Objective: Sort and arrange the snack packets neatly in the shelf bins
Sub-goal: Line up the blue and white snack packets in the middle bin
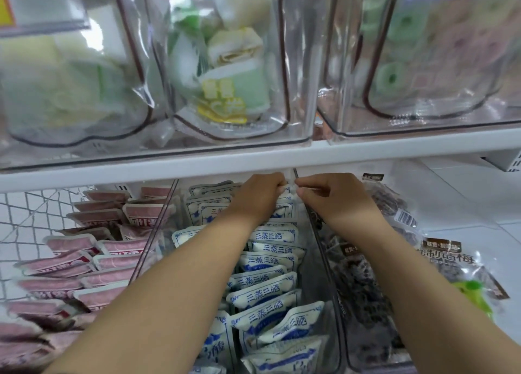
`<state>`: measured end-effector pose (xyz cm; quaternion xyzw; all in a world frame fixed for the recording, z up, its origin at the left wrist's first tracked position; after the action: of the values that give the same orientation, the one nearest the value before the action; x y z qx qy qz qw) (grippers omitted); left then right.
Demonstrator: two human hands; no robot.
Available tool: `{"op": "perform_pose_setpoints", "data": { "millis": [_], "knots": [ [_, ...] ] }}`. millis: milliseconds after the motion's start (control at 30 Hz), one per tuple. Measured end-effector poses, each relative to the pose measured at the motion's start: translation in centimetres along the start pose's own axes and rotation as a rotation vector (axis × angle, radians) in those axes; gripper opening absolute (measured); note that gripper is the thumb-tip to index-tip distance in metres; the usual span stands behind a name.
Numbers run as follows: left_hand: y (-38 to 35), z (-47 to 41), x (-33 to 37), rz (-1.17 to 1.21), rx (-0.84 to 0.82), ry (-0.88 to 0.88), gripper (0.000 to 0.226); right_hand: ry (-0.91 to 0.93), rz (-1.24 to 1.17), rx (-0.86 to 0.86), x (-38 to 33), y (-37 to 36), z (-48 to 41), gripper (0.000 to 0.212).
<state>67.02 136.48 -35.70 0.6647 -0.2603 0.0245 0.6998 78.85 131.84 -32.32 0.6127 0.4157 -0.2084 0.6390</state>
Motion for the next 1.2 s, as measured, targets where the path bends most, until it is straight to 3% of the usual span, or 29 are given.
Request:
{"op": "perform_pose_setpoints", "data": {
  "millis": [167, 367, 500, 567, 733, 1033, 1100, 1200],
  "knots": [
    [3.9, 3.3, -0.9, 0.097, 0.26, 0.058, 0.015, -0.011, 0.007, -0.023, -0.1, -0.2, 0.6, 0.03],
    [1.6, 5.9, 0.8, -0.269, -0.102, 0.066, 0.023, -0.003, 0.02, -0.003, -0.4, -0.4, 1.1, 0.031],
    [-0.1, 4.0, 1.1, -0.303, -0.273, 0.146, 0.023, 0.004, 0.029, 0.005, -0.3, -0.4, 1.0, 0.031],
    [-0.5, 3.4, 1.2, -0.243, -0.291, 0.165, 0.025, 0.013, 0.017, 0.004, -0.1, -0.4, 0.9, 0.031],
    [0.5, 4.6, 0.9, -0.059, -0.127, 0.171, 0.029, 0.016, -0.028, 0.006, 0.3, -0.3, 0.6, 0.03],
    [-2.2, 4.2, 1.5, -0.018, -0.403, 0.189, 0.03, 0.041, -0.009, 0.004, 0.1, -0.4, 0.6, 0.03],
    [-1.5, 4.5, 2.1, 0.025, -0.344, 0.159, 0.025, 0.046, 0.024, -0.004, -0.2, -0.4, 0.9, 0.03],
    [1.9, 6.6, 3.4, 0.072, -0.018, 0.072, 0.027, 0.045, 0.067, -0.004, -1.2, -0.2, 2.0, 0.031]
  ]
}}
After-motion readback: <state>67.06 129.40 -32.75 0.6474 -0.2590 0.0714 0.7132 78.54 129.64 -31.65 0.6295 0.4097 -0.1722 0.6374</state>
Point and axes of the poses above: each hand's wrist, its own z-axis away from the middle knuckle, its own y-axis out of the back of the hand, x = y × z, the point moved 10 cm from there along -z, towards the middle knuckle, and after that the axes turned 11 degrees about -x, right-handed, at the moved point
